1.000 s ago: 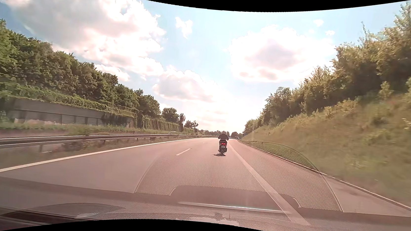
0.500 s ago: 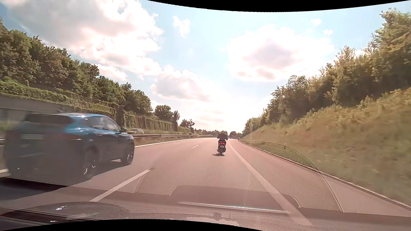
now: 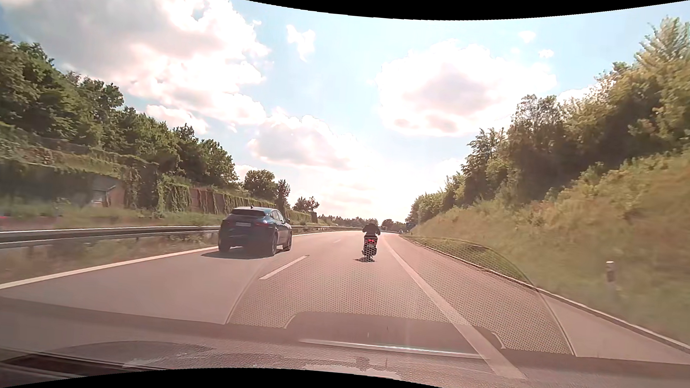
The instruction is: Follow the waypoints while adhering to traffic rules and regulations
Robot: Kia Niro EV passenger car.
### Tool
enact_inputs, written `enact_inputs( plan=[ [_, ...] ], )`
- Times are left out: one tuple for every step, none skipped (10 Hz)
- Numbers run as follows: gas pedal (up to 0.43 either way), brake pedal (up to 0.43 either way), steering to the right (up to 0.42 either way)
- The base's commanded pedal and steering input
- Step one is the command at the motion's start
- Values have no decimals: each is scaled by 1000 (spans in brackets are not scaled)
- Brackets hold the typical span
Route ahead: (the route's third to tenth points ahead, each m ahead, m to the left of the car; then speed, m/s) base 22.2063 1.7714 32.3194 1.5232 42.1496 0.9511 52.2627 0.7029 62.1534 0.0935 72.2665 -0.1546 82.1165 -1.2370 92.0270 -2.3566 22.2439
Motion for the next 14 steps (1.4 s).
enact_inputs(
  plan=[
    [228,12,8],
    [228,12,7],
    [228,12,6],
    [228,12,6],
    [228,12,6],
    [228,12,5],
    [228,12,6],
    [228,12,6],
    [240,12,6],
    [240,12,6],
    [240,12,5],
    [240,12,6],
    [240,12,6],
    [240,12,6]
  ],
)
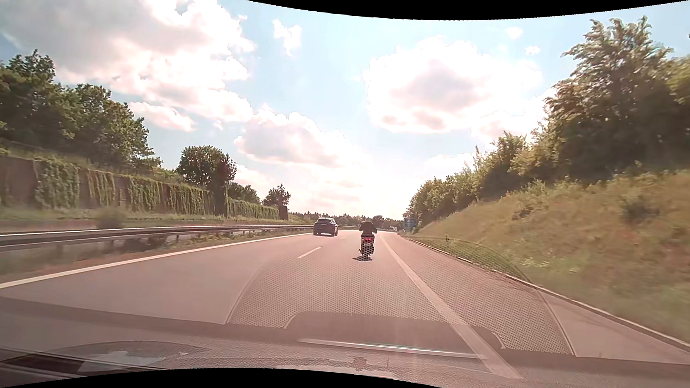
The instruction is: Follow the waypoints while adhering to traffic rules and regulations
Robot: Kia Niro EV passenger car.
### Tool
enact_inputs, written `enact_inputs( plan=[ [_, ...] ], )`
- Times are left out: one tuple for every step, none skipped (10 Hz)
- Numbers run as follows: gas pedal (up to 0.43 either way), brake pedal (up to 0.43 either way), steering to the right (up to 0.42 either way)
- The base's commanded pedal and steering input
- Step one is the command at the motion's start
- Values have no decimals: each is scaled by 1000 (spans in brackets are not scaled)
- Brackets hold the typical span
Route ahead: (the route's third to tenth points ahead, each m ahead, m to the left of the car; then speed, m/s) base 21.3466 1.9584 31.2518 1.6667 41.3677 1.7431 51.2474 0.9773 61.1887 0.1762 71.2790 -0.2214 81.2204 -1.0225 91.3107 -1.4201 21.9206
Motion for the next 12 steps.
enact_inputs(
  plan=[
    [248,12,6],
    [248,12,6],
    [248,6,6],
    [248,12,5],
    [248,12,6],
    [248,12,6],
    [248,12,6],
    [248,12,5],
    [248,12,6],
    [248,12,6],
    [248,12,6],
    [248,12,6]
  ],
)
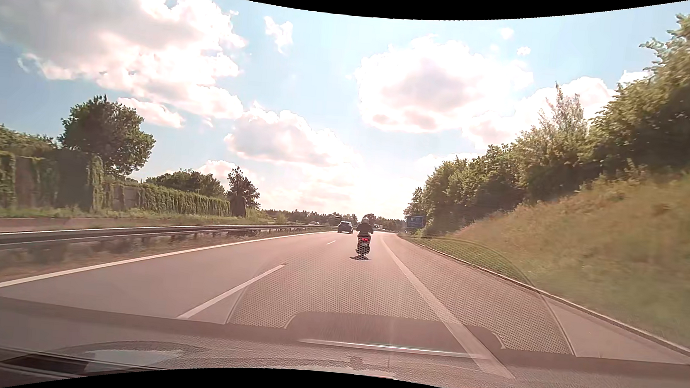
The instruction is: Follow the waypoints while adhering to traffic rules and regulations
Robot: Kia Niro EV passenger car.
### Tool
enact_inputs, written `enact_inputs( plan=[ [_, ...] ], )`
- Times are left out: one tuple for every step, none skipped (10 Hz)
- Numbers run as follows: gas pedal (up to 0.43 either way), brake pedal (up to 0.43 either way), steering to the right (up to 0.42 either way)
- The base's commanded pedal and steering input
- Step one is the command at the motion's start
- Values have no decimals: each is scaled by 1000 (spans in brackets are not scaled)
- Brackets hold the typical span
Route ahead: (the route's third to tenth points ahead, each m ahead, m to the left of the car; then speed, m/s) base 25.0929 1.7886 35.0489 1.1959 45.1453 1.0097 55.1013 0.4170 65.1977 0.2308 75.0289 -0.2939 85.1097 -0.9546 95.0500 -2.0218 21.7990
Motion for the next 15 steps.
enact_inputs(
  plan=[
    [248,12,6],
    [248,6,6],
    [248,12,6],
    [248,12,5],
    [248,12,3],
    [248,12,4],
    [248,12,3],
    [248,12,3],
    [248,12,4],
    [248,12,4],
    [248,12,4],
    [248,12,4],
    [260,12,4],
    [260,6,4],
    [260,12,4]
  ],
)
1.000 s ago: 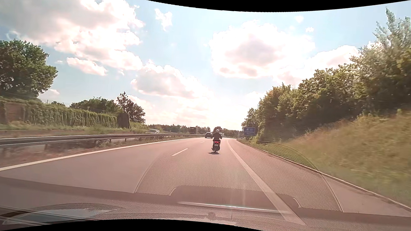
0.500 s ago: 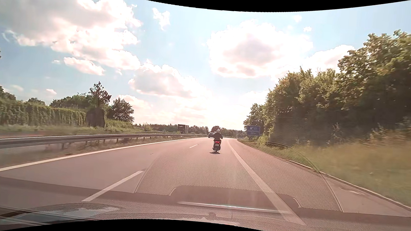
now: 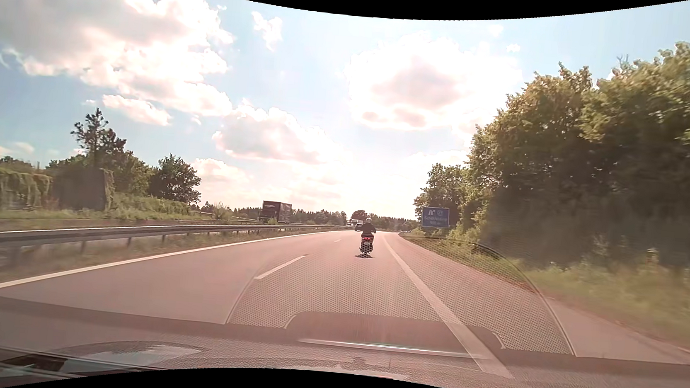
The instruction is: Follow the waypoints while adhering to traffic rules and regulations
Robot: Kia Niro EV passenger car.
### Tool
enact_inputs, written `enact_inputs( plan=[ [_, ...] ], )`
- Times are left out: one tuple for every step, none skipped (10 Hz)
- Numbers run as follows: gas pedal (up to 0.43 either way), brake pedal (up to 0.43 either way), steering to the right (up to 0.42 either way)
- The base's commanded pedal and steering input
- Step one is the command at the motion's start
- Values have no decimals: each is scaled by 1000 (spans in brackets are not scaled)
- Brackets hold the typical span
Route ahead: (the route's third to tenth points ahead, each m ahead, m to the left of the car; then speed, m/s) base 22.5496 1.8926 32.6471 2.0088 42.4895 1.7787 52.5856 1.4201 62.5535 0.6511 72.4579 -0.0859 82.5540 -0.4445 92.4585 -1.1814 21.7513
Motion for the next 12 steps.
enact_inputs(
  plan=[
    [260,12,5],
    [260,12,5],
    [260,12,8],
    [260,6,8],
    [260,12,8],
    [260,12,8],
    [260,12,8],
    [268,12,8],
    [280,12,8],
    [299,12,8],
    [311,12,7],
    [311,12,7]
  ],
)
